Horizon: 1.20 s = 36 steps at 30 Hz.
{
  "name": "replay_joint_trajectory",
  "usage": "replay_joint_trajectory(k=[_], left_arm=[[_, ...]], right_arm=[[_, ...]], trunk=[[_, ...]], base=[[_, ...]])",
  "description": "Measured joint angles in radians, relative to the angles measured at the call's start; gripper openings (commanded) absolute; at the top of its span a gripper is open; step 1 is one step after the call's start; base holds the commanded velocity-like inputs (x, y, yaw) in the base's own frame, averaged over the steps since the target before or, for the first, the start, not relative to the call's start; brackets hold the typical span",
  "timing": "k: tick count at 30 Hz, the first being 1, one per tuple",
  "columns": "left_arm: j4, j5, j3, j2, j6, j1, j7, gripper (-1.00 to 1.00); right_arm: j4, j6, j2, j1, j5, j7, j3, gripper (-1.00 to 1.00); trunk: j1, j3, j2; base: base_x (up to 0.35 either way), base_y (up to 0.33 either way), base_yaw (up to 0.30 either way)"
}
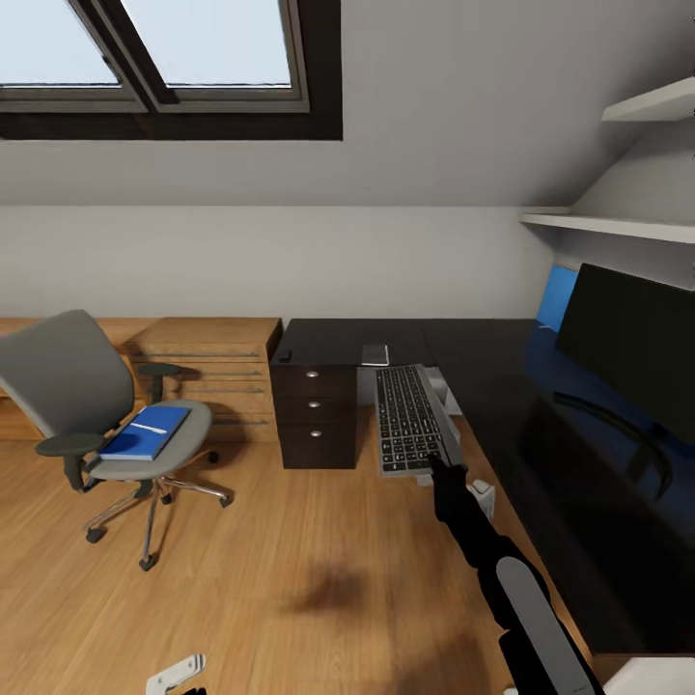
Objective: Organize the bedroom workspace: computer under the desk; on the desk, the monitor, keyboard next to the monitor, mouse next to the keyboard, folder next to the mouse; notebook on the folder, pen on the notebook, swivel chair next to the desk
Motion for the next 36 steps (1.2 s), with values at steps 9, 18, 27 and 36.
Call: replay_joint_trajectory(k=[9, 18, 27, 36], left_arm=[[0.029, 0.0, 0.001, 0.002, -0.005, 0.0, 0.003, 1.0], [0.033, 0.0, 0.001, 0.002, -0.005, 0.0, 0.003, 1.0], [0.044, -0.001, 0.001, 0.004, -0.005, 0.0, 0.003, 1.0], [0.044, -0.001, 0.001, 0.008, -0.005, 0.0, 0.003, 1.0]], right_arm=[[-0.002, 0.0, -0.001, 0.0, 0.0, 0.0, 0.0, -1.0], [-0.002, 0.001, -0.001, 0.0, 0.0, 0.0, 0.0, -1.0], [-0.002, 0.001, -0.003, 0.0, 0.0, 0.0, 0.0, -1.0], [-0.002, 0.0, 0.0, 0.0, -0.001, 0.0, 0.013, -1.0]], trunk=[[0.0, 0.0, 0.0], [0.0, 0.0, 0.0], [0.0, 0.0, 0.0], [0.0, 0.0, 0.0]], base=[[0.0, -0.105, 0.0], [0.0, -0.157, 0.0], [0.0, -0.302, 0.0], [0.0, -0.307, 0.0]])
